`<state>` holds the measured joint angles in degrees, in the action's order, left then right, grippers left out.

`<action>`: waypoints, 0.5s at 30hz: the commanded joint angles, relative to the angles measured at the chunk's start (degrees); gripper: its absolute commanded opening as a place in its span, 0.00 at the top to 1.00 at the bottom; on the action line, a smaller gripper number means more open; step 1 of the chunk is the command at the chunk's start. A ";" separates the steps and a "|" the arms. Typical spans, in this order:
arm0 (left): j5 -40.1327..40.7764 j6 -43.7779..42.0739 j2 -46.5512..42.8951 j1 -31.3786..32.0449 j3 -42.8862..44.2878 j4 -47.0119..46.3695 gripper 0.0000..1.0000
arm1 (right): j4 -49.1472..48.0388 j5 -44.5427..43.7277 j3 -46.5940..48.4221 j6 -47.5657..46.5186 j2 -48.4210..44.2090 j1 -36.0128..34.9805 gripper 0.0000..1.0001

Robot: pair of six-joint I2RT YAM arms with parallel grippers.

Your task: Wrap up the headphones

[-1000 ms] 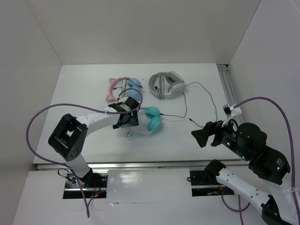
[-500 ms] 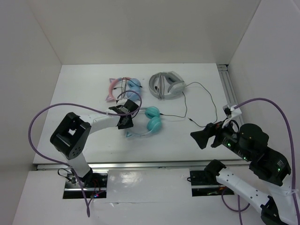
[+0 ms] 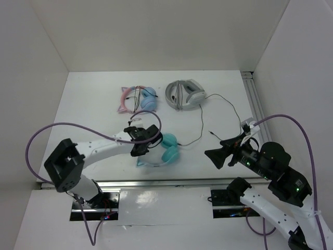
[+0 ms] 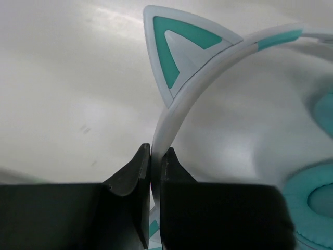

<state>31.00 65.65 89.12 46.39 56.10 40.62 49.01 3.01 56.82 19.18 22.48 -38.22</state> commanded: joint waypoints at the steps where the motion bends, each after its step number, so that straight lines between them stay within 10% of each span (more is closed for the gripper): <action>1: 10.37 12.81 -9.13 5.80 8.73 27.89 1.00 | -13.75 4.29 -5.47 1.55 -2.52 0.34 0.00; 15: 6.80 -15.71 -31.39 -4.02 30.46 37.69 1.00 | -51.78 5.69 -23.59 4.91 4.56 0.86 0.00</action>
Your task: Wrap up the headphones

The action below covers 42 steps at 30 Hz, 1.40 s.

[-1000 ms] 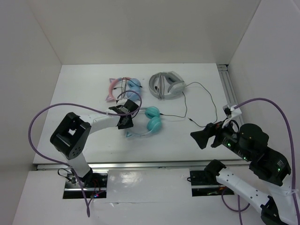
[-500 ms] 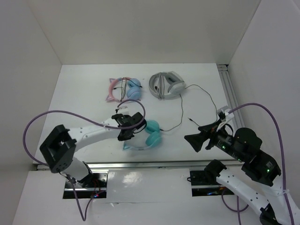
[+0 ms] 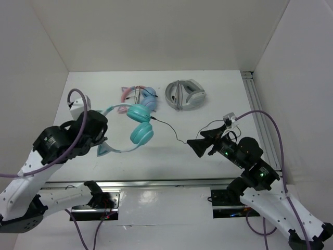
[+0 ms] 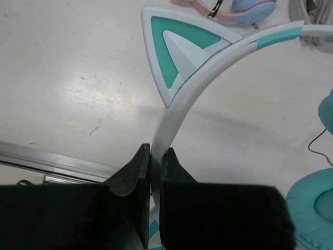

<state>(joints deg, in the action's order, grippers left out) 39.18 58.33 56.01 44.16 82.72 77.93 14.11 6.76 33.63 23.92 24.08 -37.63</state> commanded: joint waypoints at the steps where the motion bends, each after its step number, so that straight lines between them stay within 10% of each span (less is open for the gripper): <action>1: -2.69 -9.88 2.34 -2.93 5.16 0.38 1.00 | -18.40 1.94 -0.40 -1.32 4.65 0.27 0.00; 10: -5.16 -16.75 5.87 -6.11 13.43 0.38 1.00 | -32.73 13.62 0.12 -4.94 23.46 0.27 0.04; 29: -7.27 -19.39 7.62 -8.30 14.67 -2.17 1.00 | -37.76 19.88 -2.87 -7.22 24.34 -1.39 0.10; 42: -6.57 -18.16 9.91 -8.91 27.14 0.29 1.00 | -47.94 17.41 -8.92 -9.42 40.08 -7.46 0.38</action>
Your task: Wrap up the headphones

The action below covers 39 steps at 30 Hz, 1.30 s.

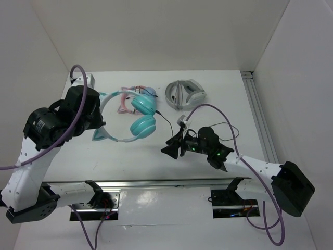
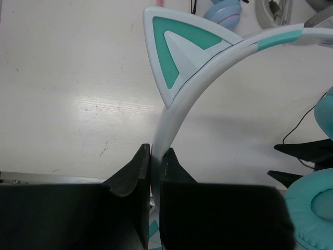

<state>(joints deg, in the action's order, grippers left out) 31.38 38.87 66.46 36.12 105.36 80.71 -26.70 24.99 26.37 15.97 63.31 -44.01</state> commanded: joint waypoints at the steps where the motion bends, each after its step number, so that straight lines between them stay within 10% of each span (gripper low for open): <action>1: 1.75 0.68 -0.54 -1.57 5.20 -2.48 1.00 | -7.84 -1.61 -2.28 -1.46 0.85 -1.08 0.39; 9: 1.76 -3.10 0.60 -8.78 11.62 -2.48 1.00 | -9.60 -5.56 -7.64 -1.46 -0.28 -2.13 0.43; 17: 5.97 -0.56 1.13 -12.99 6.45 -2.48 1.00 | -0.92 -14.60 -6.78 -0.94 -7.04 -3.18 1.00; 32: 19.94 7.36 13.51 -17.75 -0.07 -2.48 1.00 | 40.47 -59.64 16.15 1.86 -5.30 -37.06 1.00; 39: 24.15 -2.20 16.34 -1.63 -15.22 -14.48 1.00 | 64.56 -83.40 32.41 8.29 -1.09 -55.19 1.00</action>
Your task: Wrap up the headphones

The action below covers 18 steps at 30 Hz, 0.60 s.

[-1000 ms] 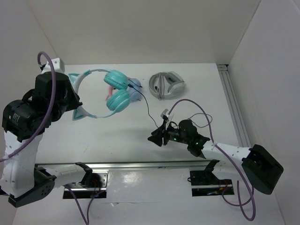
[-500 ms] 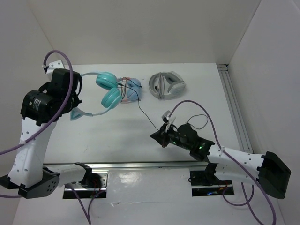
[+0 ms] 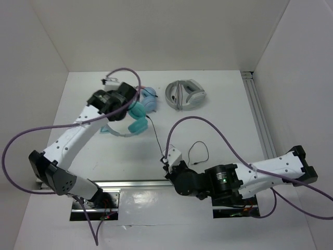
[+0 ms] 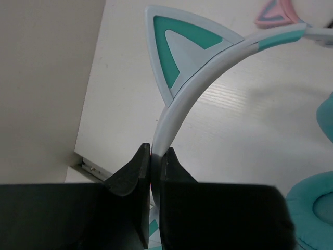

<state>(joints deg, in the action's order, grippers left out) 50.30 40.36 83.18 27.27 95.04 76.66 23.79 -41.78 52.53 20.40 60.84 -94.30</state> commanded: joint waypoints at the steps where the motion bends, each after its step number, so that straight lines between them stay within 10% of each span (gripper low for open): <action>1: 6.29 -4.67 -0.99 9.54 -7.04 -12.40 1.00 | 18.96 -19.02 9.40 4.38 1.91 -5.97 1.00; 11: 0.25 -26.99 -13.80 31.07 -23.93 -32.45 1.00 | 32.28 -30.99 15.59 10.26 4.65 -7.21 1.00; 18: -19.42 -37.28 -27.26 35.92 -32.90 -37.99 1.00 | 29.05 -33.19 12.86 8.70 -1.68 -7.73 1.00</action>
<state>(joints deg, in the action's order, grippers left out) 40.38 8.67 59.75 62.37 63.29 44.84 53.54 -70.39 65.52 29.04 62.61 -101.27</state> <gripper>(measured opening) 0.152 0.008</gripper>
